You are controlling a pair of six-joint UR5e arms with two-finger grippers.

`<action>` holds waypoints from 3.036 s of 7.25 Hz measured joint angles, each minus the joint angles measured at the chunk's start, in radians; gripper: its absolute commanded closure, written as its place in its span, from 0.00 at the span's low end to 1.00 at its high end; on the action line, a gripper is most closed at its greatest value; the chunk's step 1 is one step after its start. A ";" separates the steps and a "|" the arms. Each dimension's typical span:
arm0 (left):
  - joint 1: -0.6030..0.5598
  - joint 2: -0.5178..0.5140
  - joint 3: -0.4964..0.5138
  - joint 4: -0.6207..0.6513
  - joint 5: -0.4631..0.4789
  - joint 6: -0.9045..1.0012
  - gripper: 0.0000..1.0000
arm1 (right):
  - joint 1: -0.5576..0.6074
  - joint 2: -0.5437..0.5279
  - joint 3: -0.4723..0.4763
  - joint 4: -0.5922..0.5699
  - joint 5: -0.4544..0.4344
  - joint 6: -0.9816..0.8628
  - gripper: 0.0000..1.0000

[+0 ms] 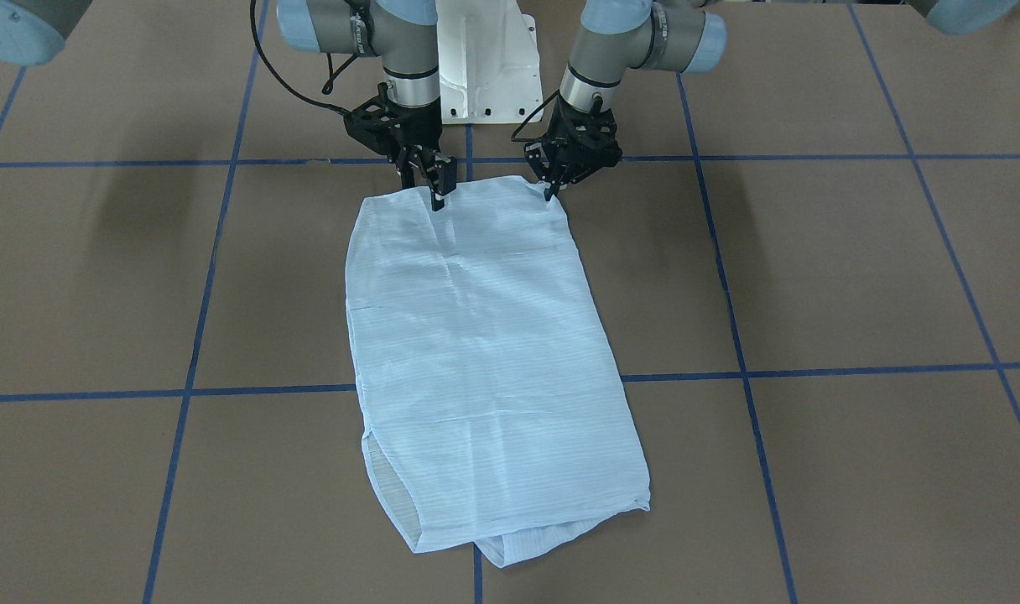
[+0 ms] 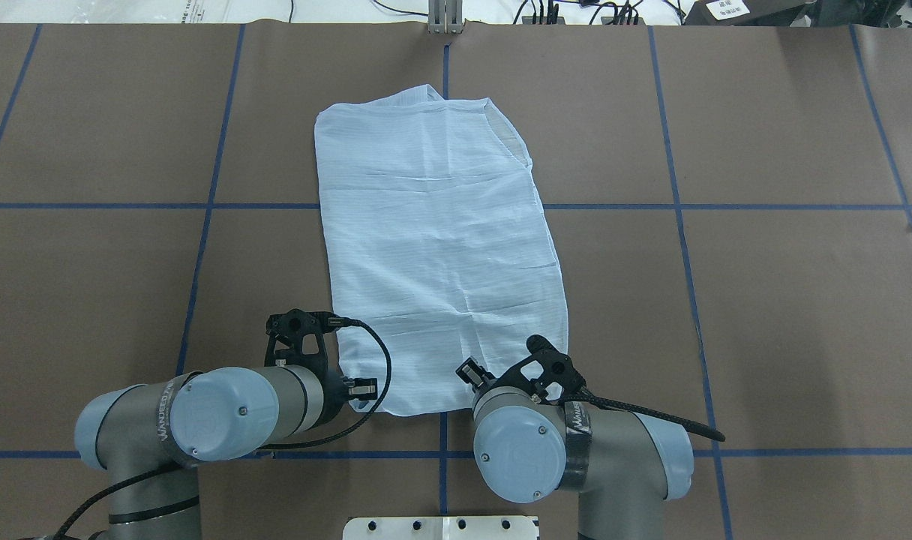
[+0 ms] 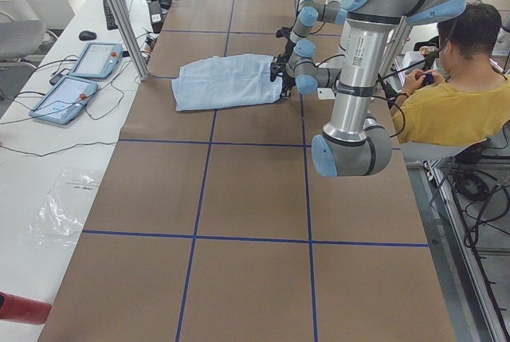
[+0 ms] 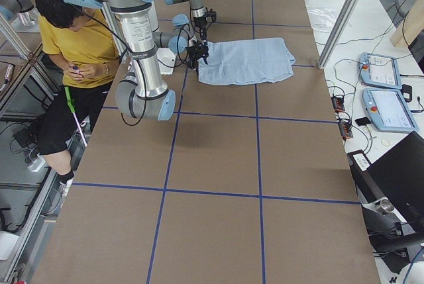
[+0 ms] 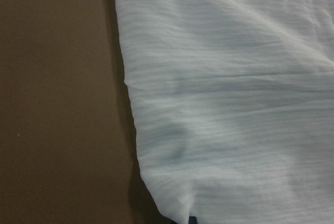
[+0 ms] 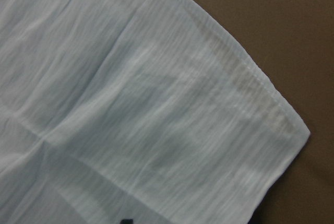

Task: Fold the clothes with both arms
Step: 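Grasp both near shirt corners with the left and right grippers, then lift the near shirt edge with both grippers and fold it toward the far edge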

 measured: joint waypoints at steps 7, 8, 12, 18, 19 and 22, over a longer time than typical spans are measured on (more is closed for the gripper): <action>0.000 0.000 -0.001 0.000 0.001 0.000 1.00 | 0.001 0.023 -0.015 0.006 -0.026 0.039 0.96; 0.000 0.000 -0.001 0.000 0.001 0.000 1.00 | 0.001 0.028 -0.024 0.007 -0.032 0.041 1.00; -0.001 0.000 -0.084 0.021 -0.010 0.008 1.00 | 0.026 0.034 0.013 -0.006 -0.039 0.038 1.00; 0.002 -0.053 -0.512 0.414 -0.145 0.004 1.00 | -0.045 0.080 0.466 -0.480 -0.045 0.027 1.00; -0.018 -0.074 -0.484 0.437 -0.149 0.010 1.00 | -0.035 0.129 0.401 -0.473 -0.069 -0.004 1.00; -0.185 -0.125 -0.293 0.434 -0.146 0.123 1.00 | 0.062 0.197 0.186 -0.293 -0.109 -0.136 1.00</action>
